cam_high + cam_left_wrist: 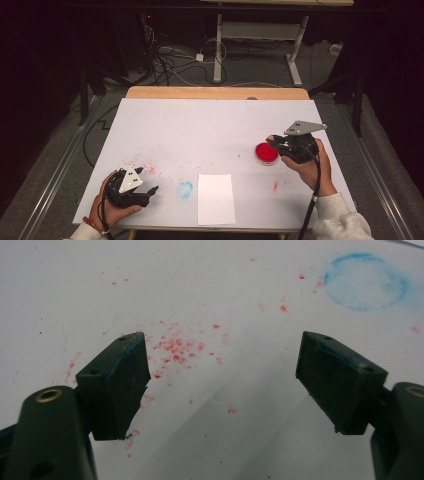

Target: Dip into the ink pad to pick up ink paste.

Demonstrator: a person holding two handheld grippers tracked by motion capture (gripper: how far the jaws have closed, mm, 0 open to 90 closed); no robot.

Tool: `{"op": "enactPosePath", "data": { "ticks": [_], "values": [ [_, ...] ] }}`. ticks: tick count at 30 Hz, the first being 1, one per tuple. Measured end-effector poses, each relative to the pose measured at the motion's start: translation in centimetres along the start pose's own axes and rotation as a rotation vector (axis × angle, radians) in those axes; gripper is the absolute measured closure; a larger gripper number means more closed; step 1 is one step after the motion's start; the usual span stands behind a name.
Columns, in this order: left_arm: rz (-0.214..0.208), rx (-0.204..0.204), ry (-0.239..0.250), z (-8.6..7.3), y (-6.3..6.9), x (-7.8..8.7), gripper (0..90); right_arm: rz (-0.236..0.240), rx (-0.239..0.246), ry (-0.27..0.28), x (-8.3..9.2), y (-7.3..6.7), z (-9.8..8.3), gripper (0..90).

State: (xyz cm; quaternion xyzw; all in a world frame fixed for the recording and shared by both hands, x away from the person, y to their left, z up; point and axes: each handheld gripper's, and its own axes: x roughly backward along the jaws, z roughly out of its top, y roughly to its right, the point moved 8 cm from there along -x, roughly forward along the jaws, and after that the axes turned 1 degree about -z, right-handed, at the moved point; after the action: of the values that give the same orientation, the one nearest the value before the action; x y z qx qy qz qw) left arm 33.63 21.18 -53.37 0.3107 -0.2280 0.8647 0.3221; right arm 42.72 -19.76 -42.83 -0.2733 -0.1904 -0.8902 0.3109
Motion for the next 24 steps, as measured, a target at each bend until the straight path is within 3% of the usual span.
{"op": "enactPosePath", "data": {
  "ticks": [24],
  "values": [
    [-0.015, 0.011, -0.003, -0.2, -0.1, -0.3, 20.8, 0.052, 0.063, 0.023, 0.2, -2.8, 1.1, 76.1]
  ]
}}
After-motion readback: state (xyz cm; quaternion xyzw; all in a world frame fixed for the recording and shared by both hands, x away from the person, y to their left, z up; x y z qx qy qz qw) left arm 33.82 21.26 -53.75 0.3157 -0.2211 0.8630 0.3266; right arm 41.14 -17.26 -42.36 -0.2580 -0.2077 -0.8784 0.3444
